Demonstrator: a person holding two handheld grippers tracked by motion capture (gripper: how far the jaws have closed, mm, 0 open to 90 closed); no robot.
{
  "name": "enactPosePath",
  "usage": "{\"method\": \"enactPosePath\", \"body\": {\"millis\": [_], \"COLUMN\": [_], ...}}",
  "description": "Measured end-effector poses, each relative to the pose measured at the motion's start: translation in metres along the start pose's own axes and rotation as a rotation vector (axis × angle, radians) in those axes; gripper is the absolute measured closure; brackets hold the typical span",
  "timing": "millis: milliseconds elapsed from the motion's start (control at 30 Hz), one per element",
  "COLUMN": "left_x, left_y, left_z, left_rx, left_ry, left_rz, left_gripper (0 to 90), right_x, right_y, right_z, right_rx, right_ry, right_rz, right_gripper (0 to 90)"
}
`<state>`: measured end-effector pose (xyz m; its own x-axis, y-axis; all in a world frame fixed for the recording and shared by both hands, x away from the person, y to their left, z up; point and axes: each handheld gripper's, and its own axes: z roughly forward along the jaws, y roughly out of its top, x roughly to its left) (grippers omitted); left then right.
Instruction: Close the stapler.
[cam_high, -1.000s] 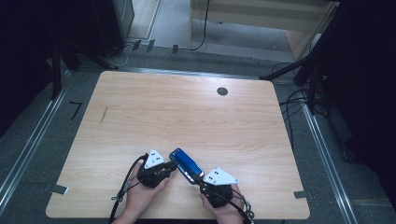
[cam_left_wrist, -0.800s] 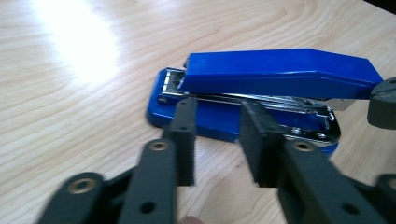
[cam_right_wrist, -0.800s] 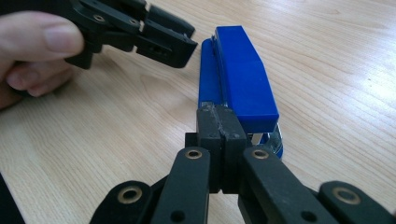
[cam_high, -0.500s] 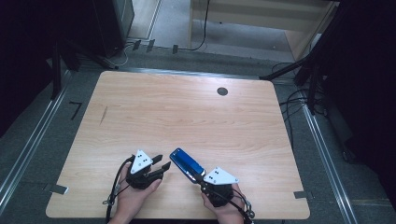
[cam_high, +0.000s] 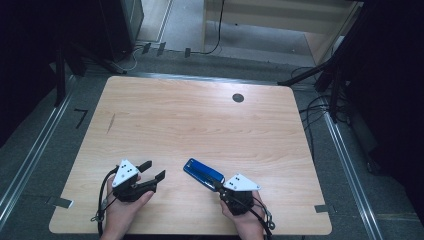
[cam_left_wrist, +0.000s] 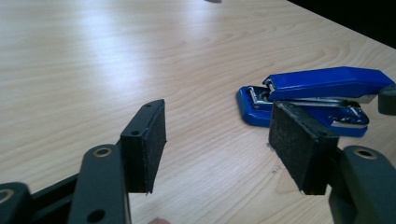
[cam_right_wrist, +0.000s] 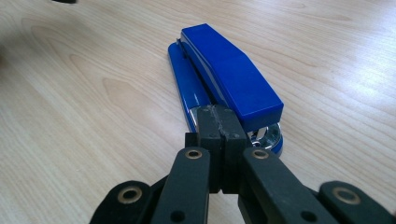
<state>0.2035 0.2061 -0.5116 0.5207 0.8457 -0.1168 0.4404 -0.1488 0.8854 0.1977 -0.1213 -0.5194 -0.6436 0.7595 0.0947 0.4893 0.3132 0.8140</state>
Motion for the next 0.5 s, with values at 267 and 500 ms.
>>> {"method": "enactPosePath", "body": {"millis": [267, 500], "left_x": [0.022, 0.038], "left_y": [-0.01, -0.016], "left_z": [-0.018, -0.034], "left_rx": [-0.004, 0.009], "left_ry": [0.119, 0.164], "left_rz": [-0.063, -0.094], "left_gripper": [23.8, 17.9], "right_x": [-0.011, -0.023], "right_y": [0.004, 0.008], "right_z": [0.005, 0.012], "right_rx": [-0.007, -0.002], "right_ry": [-0.006, -0.025], "right_rz": [0.025, 0.044], "right_gripper": [90.0, 90.0]}}
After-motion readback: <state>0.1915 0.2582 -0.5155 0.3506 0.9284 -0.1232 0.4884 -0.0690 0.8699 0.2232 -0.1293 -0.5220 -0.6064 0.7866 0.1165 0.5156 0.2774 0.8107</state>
